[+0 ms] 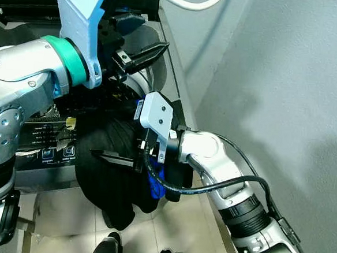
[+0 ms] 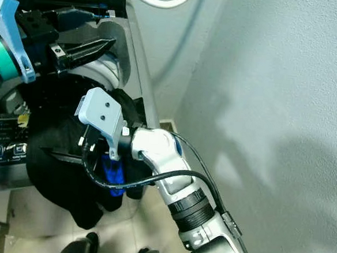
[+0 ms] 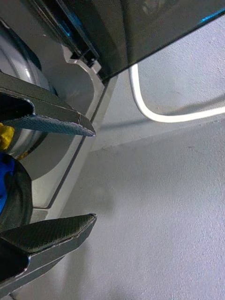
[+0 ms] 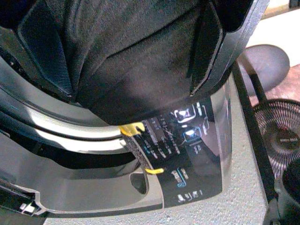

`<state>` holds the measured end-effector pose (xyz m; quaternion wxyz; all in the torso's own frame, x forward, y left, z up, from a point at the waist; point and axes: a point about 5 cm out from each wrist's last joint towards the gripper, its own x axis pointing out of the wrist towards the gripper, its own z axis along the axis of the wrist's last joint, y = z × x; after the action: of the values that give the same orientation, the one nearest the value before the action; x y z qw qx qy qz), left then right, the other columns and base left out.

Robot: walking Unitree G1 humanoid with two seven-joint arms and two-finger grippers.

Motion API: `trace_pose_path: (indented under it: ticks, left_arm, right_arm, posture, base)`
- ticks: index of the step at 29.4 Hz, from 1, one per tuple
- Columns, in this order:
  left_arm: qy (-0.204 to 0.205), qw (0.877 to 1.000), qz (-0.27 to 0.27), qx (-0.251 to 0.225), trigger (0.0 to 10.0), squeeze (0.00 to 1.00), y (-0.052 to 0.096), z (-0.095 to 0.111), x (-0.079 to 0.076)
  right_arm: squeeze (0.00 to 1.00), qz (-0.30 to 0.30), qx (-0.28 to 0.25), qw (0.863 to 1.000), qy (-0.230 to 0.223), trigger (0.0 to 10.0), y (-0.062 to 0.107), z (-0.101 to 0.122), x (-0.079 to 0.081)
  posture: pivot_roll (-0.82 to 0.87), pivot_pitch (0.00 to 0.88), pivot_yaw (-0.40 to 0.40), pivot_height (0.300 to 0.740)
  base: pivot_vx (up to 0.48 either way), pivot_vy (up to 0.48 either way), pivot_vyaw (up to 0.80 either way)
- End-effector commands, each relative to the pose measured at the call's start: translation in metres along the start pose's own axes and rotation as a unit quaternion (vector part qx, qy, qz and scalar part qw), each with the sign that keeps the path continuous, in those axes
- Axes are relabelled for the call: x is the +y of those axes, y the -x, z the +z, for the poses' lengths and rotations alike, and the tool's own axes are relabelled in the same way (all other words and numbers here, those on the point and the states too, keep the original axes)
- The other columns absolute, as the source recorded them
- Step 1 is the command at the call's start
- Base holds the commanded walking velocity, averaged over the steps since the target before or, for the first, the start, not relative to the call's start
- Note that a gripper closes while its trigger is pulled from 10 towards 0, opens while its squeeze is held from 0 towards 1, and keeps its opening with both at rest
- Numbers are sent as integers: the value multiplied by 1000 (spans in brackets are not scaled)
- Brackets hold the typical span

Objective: Clothes washing

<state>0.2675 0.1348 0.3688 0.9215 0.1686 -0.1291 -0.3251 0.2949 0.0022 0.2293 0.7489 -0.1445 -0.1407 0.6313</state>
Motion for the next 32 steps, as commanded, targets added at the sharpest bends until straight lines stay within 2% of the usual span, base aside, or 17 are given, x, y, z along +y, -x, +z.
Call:
trace_pose_path:
  ticks: [1,4,5,6,7,9,14,30,32]
  left_arm:
    - [2,1000,-3,1,10000,0,2,0,-2]
    - [6,1000,1,3,10000,0,2,-2,-2]
    - [8,1000,3,4,10000,0,1,-4,-2]
    - [8,1000,3,4,10000,0,1,-4,-2]
    - [10,1000,4,4,10000,0,1,-5,-2]
    - [12,1000,5,5,10000,0,0,-5,-2]
    - [15,1000,9,7,10000,0,1,-6,-3]
    - [19,1000,16,11,10000,0,3,-6,-4]
    - [21,1000,18,11,10000,0,3,-7,-4]
  right_arm:
    - [0,1,29,1000,3,9804,5,-10,-1]
    - [0,-5,36,999,7,9804,7,-11,-3]
    - [0,-22,50,998,16,2667,8,-14,-8]
    - [0,-22,50,998,16,2667,8,-14,-8]
    - [0,-35,64,997,25,353,9,-18,-11]
    - [0,-42,76,996,30,0,11,-21,-14]
    - [0,-40,84,995,31,0,13,-23,-15]
    - [0,-19,56,998,16,0,15,-18,-14]
    - [0,-27,36,999,6,0,15,-13,-17]
  posture:
    - [160,150,-28,740]
    - [160,150,-28,740]
    - [158,152,-28,740]
    - [158,152,-28,740]
    - [158,152,-28,740]
    - [160,153,-28,740]
    - [161,153,-29,740]
    - [157,143,-32,740]
    - [157,141,-33,740]
  base:
    - [0,0,0]
    - [0,0,0]
    - [0,0,0]
    - [0,0,0]
    - [0,0,0]
    - [0,0,0]
    - [0,0,0]
    - [0,0,0]
    - [0,0,0]
